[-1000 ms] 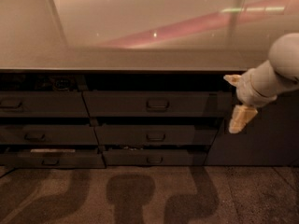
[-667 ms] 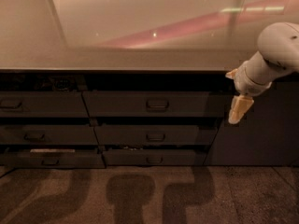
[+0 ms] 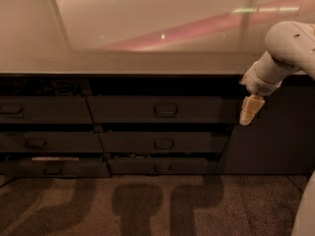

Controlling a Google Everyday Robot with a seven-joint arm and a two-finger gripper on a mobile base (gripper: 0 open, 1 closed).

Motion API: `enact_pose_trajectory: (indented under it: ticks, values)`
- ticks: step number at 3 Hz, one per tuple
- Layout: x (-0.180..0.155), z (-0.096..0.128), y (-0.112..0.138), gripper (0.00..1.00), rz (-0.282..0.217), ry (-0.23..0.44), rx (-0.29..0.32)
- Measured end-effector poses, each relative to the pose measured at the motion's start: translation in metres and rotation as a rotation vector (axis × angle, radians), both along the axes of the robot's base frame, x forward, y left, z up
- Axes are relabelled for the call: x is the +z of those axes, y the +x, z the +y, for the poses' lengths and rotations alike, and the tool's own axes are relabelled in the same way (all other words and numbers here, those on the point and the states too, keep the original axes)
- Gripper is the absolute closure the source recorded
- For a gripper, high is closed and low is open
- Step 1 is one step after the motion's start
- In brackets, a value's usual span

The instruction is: Open top drawer

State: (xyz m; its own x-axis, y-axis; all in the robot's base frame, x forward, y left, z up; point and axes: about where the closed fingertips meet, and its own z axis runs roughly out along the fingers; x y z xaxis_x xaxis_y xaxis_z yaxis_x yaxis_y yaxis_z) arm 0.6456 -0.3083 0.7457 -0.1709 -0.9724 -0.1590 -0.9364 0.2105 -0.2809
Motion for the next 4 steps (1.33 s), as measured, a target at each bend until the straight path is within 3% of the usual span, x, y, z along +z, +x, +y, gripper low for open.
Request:
enact_pose_trajectory:
  ticks: [1, 2, 3, 4]
  values:
    - [0.0, 0.011, 0.004, 0.0, -0.019, -0.016, 0.007]
    - [-0.013, 0.022, -0.002, 0.0, -0.024, -0.082, 0.029]
    - [-0.041, 0.039, -0.015, 0.0, 0.0, -0.194, 0.075]
    - [-0.041, 0.039, -0.015, 0.0, 0.0, -0.193, 0.075]
